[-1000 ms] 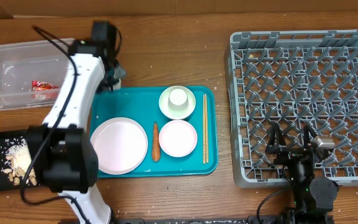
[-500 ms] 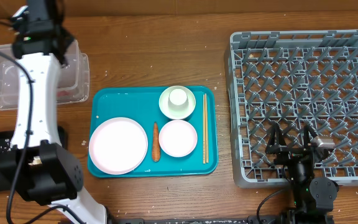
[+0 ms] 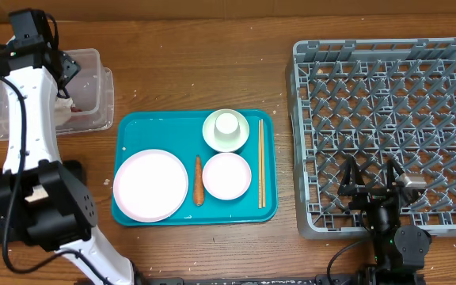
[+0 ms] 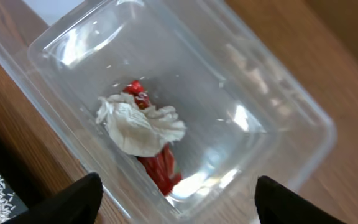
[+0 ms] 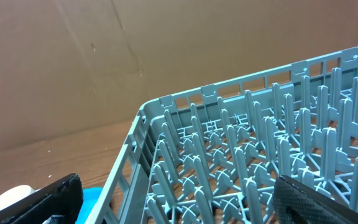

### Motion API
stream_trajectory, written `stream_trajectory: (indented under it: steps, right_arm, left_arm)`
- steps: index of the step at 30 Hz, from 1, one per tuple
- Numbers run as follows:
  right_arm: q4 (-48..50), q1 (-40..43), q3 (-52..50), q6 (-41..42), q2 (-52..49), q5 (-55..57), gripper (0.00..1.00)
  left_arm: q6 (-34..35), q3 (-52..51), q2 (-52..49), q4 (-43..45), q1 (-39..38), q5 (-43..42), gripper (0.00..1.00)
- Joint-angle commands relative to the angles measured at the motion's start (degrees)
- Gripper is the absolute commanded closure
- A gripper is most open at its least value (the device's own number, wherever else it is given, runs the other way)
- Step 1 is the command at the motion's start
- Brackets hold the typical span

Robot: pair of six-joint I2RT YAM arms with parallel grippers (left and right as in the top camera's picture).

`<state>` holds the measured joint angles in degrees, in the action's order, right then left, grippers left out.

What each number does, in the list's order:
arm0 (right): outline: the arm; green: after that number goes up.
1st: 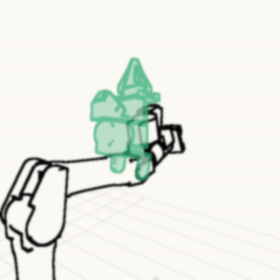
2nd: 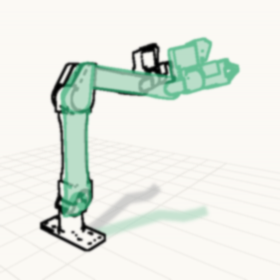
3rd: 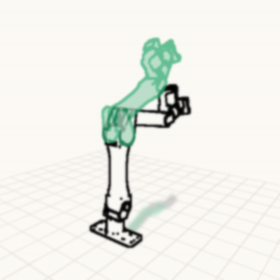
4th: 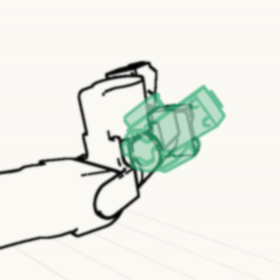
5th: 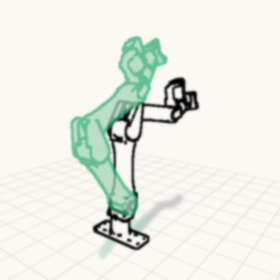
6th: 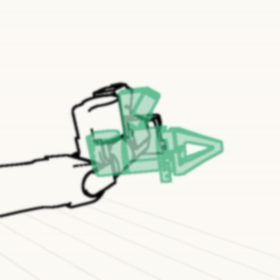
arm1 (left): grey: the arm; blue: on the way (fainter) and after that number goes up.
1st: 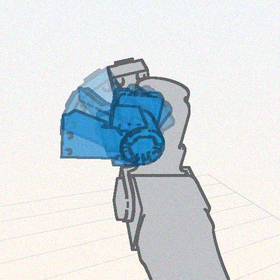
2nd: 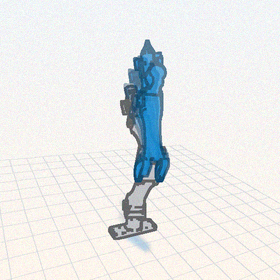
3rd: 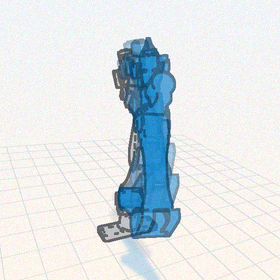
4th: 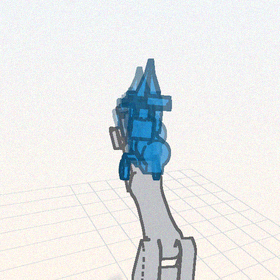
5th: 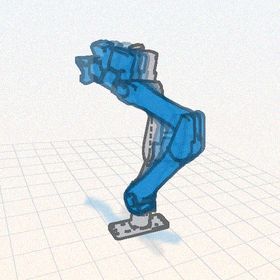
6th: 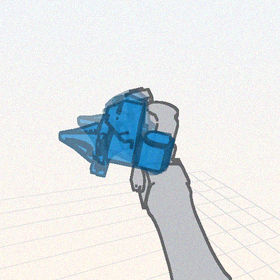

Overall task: Sort waste into correct bins and load items into the dishwasher
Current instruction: 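Carry the tissue left and release it into the clear bin, then raise the left gripper away from the clear bin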

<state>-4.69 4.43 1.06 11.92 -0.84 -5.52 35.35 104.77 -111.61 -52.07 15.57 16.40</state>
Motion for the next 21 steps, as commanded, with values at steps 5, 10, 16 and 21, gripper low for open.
stream_trajectory:
  steps: [5,10,16,21]
  right_arm:
    - [0.31,0.15,-0.59,-0.39,0.68,0.5,0.0]
    - [0.31,0.15,-0.59,-0.37,0.68,0.5,0.0]
    - [0.31,0.15,-0.59,-0.39,0.68,0.52,0.0]
    - [0.31,0.15,-0.59,-0.39,0.68,0.5,0.0]
  left_arm:
    - [-1.38,1.64,11.91,-5.73,-4.9,-18.95,0.0]
    - [-8.79,1.22,11.98,-14.05,-9.49,-29.97,0.0]
    - [-11.65,-1.18,9.42,-19.93,-17.99,-29.77,0.0]
    - [-11.78,-1.44,5.64,-20.06,-23.85,-28.79,0.0]
